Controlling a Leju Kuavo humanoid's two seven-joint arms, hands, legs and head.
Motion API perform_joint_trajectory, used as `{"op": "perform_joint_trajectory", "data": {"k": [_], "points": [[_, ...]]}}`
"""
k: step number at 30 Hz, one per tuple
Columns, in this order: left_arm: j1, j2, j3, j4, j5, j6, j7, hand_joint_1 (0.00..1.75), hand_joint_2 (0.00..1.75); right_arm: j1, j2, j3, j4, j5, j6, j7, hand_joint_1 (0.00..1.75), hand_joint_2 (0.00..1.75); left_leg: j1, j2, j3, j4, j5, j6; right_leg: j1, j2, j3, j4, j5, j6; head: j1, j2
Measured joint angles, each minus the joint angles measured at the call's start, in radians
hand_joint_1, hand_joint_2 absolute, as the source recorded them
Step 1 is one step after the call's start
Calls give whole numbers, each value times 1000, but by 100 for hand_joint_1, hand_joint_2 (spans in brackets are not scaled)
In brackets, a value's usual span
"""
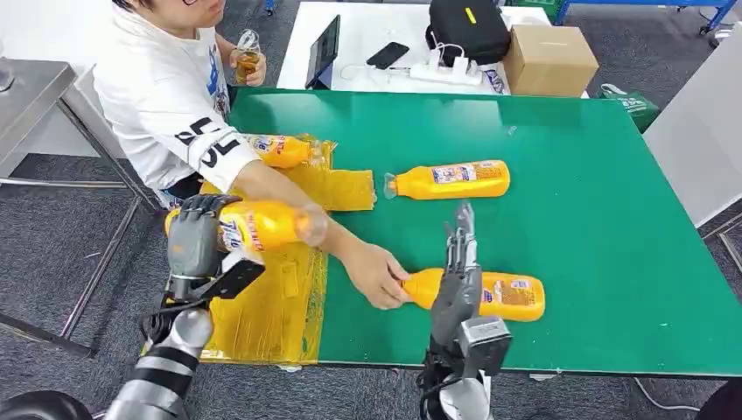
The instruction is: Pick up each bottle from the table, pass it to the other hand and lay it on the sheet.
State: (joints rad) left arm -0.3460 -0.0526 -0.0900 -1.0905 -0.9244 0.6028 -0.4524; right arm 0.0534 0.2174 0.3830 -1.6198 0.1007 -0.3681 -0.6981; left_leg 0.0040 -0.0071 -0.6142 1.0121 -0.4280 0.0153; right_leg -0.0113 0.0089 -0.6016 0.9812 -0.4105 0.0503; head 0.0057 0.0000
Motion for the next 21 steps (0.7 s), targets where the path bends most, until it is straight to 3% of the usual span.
{"op": "perform_joint_trajectory", "data": {"k": [6, 12, 21], "points": [[-59, 39, -5, 120, -21, 10, 7, 175, 175, 0, -2, -5, -42, -1, -8, 0, 0, 0, 0, 1, -1, 0, 0, 0, 0, 0, 0, 0, 0, 0, 0, 0], [-124, 105, -57, 243, -246, -39, 107, 175, 175, 0, -6, -5, -67, -21, -1, -1, 0, 0, 0, 2, -1, 0, 0, 0, 0, 0, -1, 0, 0, 0, 0, 0], [-171, 187, -70, 419, -179, -205, 24, 175, 175, 0, -19, -6, -68, -49, 65, 1, 0, 0, 1, 2, -1, 0, 0, 0, 1, 1, -2, 1, 1, -3, 0, 0]]}}
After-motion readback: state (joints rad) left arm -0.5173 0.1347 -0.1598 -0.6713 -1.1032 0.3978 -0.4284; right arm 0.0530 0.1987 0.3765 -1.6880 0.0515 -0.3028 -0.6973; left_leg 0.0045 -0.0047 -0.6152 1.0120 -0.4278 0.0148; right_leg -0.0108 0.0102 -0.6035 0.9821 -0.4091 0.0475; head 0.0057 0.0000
